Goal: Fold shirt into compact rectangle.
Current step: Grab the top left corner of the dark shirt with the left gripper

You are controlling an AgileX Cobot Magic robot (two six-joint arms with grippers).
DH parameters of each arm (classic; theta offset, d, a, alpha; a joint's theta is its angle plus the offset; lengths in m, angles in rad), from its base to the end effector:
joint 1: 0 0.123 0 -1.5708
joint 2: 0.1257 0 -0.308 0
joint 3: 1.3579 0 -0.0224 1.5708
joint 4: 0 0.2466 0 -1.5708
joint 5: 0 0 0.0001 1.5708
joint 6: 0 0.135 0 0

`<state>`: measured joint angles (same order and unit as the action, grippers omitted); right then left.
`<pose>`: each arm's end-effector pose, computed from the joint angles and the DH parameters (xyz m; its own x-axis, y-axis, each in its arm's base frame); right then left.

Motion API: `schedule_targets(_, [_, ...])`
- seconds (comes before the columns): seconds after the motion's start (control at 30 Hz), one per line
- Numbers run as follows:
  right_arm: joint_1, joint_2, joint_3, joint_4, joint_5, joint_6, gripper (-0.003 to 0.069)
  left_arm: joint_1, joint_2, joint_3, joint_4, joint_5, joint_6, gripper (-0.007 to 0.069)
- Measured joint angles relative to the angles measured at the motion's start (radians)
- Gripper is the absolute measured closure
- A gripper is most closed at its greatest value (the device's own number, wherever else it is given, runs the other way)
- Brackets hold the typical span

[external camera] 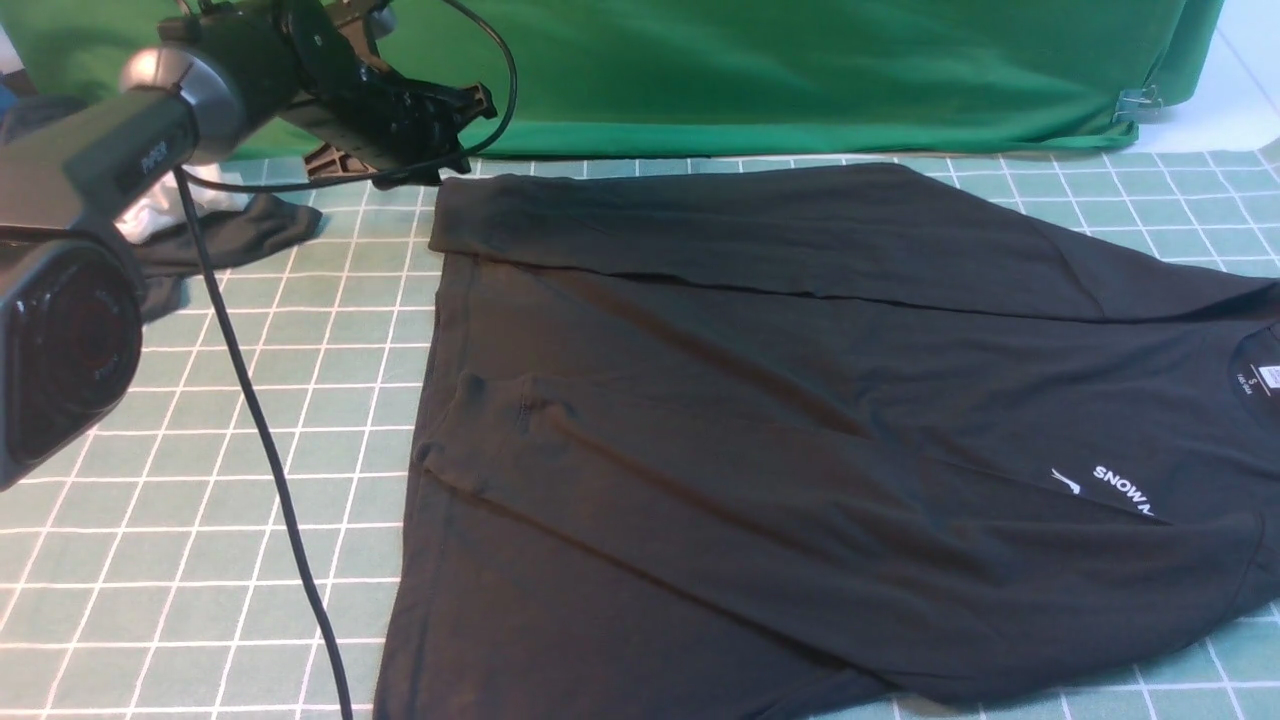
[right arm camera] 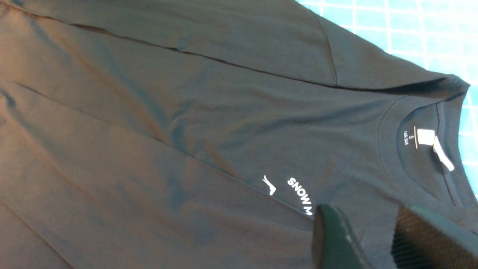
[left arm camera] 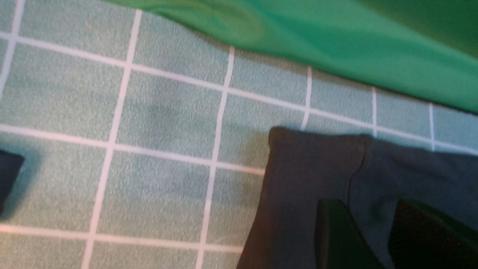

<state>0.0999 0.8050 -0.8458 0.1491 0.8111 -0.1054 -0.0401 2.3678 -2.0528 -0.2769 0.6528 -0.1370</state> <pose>0.1600 0.0307 0.3395 -0.6233 -0.0648 -0.7793 -0.1841 0.9807 0.0657 0.5761 -0.0456 0.1739 -0.7620 -0.3162 -0.5651 -0.1284 0.9291 -0.3468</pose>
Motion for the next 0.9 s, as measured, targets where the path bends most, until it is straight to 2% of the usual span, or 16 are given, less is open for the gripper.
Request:
schedule_targets(0.2, [0.000, 0.000, 0.000, 0.000, 0.000, 0.000, 0.0421, 0.000, 0.008, 0.000, 0.059, 0.084, 0.005, 0.0584])
schedule_targets(0.37, [0.000, 0.000, 0.000, 0.000, 0.000, 0.000, 0.0421, 0.000, 0.042, 0.000, 0.130, 0.126, -0.078, 0.0594])
schedule_targets(0.5, [0.000, 0.000, 0.000, 0.000, 0.000, 0.000, 0.0421, 0.000, 0.060, -0.001, 0.132, 0.129, -0.102, 0.0519])
schedule_targets(0.63, [0.000, 0.000, 0.000, 0.000, 0.000, 0.000, 0.0421, 0.000, 0.063, -0.002, 0.097, 0.099, -0.124, 0.0358])
schedule_targets(0.73, [0.000, 0.000, 0.000, 0.000, 0.000, 0.000, 0.0421, 0.000, 0.065, -0.002, 0.084, 0.073, -0.131, 0.0265])
schedule_targets(0.8, [0.000, 0.000, 0.000, 0.000, 0.000, 0.000, 0.0421, 0.000, 0.066, -0.002, 0.073, 0.057, -0.136, 0.0218])
schedule_targets(0.9, [0.000, 0.000, 0.000, 0.000, 0.000, 0.000, 0.0421, 0.000, 0.068, -0.002, 0.068, 0.039, -0.139, 0.0192])
